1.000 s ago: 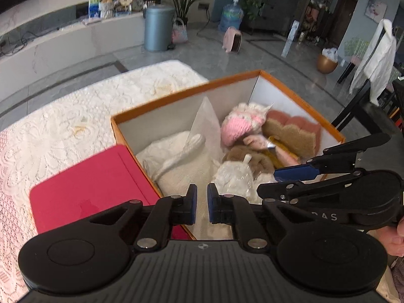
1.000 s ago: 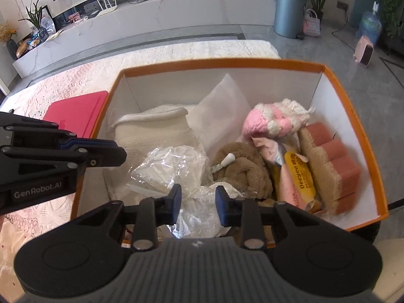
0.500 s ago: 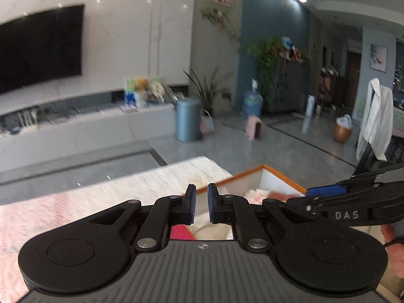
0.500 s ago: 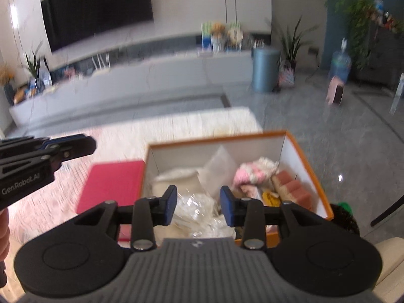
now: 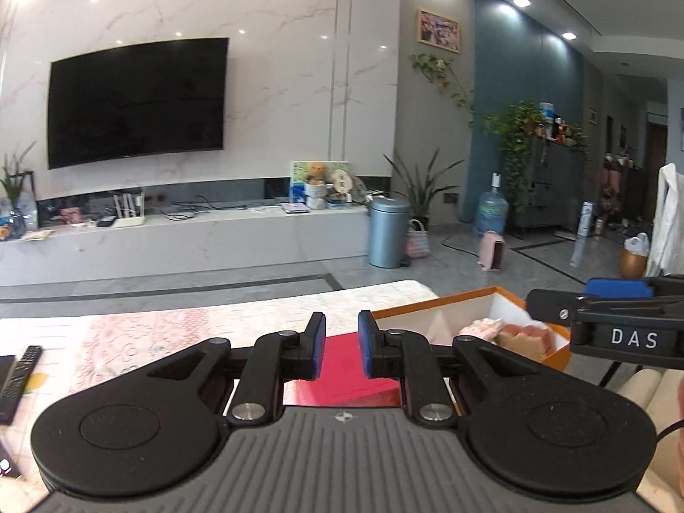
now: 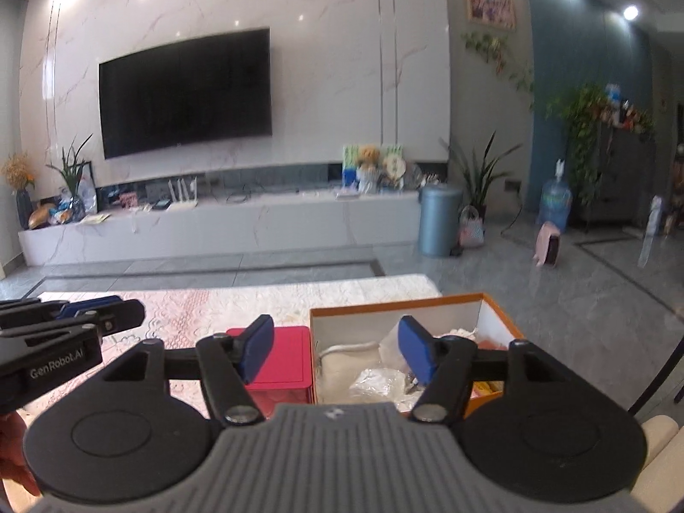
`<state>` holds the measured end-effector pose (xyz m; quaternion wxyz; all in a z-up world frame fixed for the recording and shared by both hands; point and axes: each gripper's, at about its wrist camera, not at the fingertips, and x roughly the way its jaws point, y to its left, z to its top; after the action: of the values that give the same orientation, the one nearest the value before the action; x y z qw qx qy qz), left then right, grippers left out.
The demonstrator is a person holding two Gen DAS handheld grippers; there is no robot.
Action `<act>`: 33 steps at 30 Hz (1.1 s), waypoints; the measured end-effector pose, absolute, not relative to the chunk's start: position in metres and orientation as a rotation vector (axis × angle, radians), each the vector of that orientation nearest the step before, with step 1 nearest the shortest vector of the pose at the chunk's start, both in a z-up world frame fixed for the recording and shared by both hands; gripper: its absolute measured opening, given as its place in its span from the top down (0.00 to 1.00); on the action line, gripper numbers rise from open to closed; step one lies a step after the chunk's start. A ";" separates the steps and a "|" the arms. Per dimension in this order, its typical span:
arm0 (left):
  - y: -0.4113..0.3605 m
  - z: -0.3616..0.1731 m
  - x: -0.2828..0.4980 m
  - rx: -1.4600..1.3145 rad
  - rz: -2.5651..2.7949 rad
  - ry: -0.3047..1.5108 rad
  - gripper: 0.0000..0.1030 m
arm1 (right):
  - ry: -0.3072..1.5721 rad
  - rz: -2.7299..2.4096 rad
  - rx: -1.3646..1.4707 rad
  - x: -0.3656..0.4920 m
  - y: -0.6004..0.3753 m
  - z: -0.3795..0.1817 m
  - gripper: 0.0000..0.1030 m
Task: Organize soft objects
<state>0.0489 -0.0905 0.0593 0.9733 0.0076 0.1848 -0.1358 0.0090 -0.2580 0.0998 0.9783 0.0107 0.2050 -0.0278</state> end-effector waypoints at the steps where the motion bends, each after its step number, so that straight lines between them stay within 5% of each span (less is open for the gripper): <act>1: -0.089 0.056 0.048 0.010 -0.263 0.373 0.81 | 0.405 -0.070 0.011 0.004 -0.254 0.096 0.35; 10: -0.083 0.017 0.037 0.014 -0.223 0.354 0.62 | 0.390 -0.176 0.004 -0.019 -0.239 0.039 0.33; 13: -0.083 0.011 0.039 0.007 -0.241 0.384 0.58 | 0.403 -0.193 0.059 -0.019 -0.242 0.030 0.23; 15: -0.086 0.010 0.041 0.037 -0.237 0.388 0.47 | 0.406 -0.201 0.067 -0.018 -0.244 0.025 0.22; 22: -0.092 0.000 0.037 0.087 -0.254 0.417 0.34 | 0.449 -0.204 0.094 -0.010 -0.248 0.010 0.22; 33: -0.083 -0.015 0.039 0.069 -0.219 0.512 0.26 | 0.479 -0.185 0.090 -0.007 -0.246 -0.001 0.19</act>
<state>0.0386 -0.0826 -0.0153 0.9609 0.0340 0.2526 -0.1080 -0.0068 -0.2459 -0.0006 0.9662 0.0447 0.2369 -0.0913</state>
